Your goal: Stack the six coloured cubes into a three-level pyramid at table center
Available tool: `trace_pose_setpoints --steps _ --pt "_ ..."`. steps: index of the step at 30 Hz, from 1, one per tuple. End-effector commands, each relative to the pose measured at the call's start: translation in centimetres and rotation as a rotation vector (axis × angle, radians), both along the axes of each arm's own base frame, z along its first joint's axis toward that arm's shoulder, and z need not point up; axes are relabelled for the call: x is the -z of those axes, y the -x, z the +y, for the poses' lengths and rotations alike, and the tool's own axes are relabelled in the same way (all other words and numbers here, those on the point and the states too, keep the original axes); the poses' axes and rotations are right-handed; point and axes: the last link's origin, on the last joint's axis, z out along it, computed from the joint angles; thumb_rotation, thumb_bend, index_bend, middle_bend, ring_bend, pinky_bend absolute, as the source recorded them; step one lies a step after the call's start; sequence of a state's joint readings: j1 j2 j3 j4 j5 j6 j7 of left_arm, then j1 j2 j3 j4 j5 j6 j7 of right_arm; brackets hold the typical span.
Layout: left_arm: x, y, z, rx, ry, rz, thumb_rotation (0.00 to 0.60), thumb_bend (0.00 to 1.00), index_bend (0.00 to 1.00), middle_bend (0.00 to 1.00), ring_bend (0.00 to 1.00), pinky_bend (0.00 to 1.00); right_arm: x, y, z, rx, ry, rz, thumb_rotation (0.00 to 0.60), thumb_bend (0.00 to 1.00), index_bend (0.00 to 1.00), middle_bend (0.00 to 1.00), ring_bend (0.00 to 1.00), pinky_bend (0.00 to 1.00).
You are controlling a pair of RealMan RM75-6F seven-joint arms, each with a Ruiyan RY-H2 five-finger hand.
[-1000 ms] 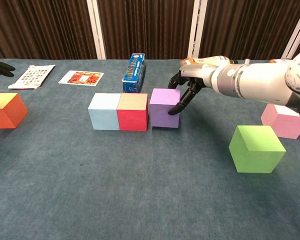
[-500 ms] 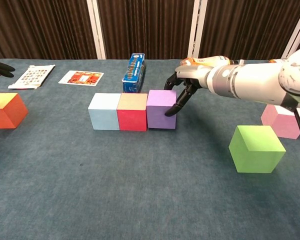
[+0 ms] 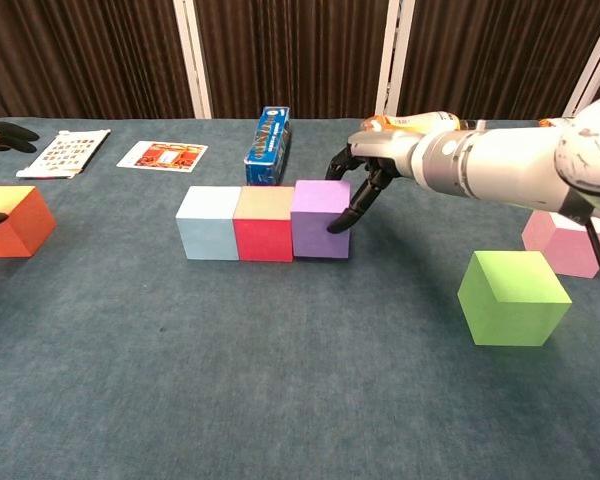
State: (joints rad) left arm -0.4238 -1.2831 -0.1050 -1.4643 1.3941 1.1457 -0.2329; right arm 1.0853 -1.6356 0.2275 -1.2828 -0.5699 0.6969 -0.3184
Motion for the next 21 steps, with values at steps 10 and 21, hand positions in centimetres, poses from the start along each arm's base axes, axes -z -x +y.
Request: trace_pose_setpoints --steps 10,21 --pt "-0.16 0.60 -0.58 -0.018 -0.003 0.011 0.600 0.35 0.09 0.08 0.04 0.08 0.50 -0.37 -0.16 -0.007 -0.009 0.004 0.600 0.28 0.46 0.27 0.15 0.14" --pt "-0.03 0.68 -0.49 -0.019 -0.002 0.009 0.600 0.35 0.09 0.08 0.04 0.08 0.96 -0.30 -0.16 -0.004 -0.014 0.007 0.600 0.28 0.46 0.27 0.15 0.14"
